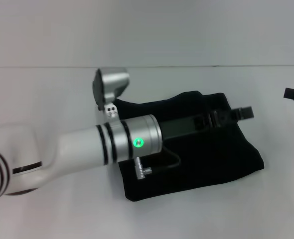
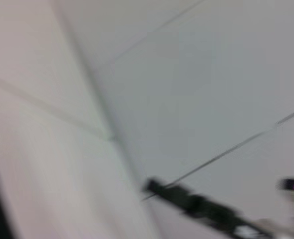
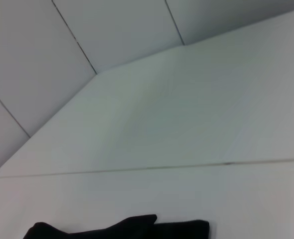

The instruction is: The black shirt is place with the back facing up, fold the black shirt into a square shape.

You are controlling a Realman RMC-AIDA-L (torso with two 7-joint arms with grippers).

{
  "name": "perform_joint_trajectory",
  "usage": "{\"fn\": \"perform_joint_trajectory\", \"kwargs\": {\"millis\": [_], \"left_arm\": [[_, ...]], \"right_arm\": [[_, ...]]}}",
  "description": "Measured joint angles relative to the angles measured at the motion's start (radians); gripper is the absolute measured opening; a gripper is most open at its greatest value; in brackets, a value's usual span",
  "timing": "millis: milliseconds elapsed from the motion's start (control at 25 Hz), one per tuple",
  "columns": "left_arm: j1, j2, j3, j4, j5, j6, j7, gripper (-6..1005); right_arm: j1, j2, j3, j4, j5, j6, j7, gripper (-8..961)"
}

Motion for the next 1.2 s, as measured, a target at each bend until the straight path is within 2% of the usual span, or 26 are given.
{"fn": "perform_joint_trajectory", "kwargs": {"millis": [160, 200, 440, 600, 800, 1000, 1200], "left_arm": [[0.057, 0.006, -0.013, 0.083, 0.007, 0.154, 0.02, 380], [0.072, 0.007, -0.007, 0.114, 0.01, 0.188, 0.021, 430], [0.223, 0.016, 0.108, 0.385, 0.014, 0.356, 0.041, 704], [0.297, 0.028, 0.157, 0.486, 0.014, 0.415, 0.111, 856], [0.334, 0.037, 0.175, 0.529, 0.03, 0.471, 0.241, 952], [0.338, 0.038, 0.182, 0.539, 0.062, 0.465, 0.258, 951], [0.337, 0.036, 0.183, 0.537, 0.064, 0.448, 0.262, 949]], "right_arm": [[0.036, -0.013, -0.048, 0.008, -0.078, -0.013, 0.136, 925], [0.046, -0.015, -0.065, 0.013, -0.099, -0.015, 0.17, 925], [0.12, -0.018, -0.123, 0.061, -0.2, -0.046, 0.312, 924], [0.162, -0.013, -0.13, 0.08, -0.211, -0.07, 0.347, 923], [0.207, 0.004, -0.142, 0.109, -0.214, -0.047, 0.367, 919], [0.253, 0.02, -0.178, 0.171, -0.218, 0.042, 0.369, 915], [0.285, 0.062, -0.236, 0.213, -0.218, 0.191, 0.366, 911]]}}
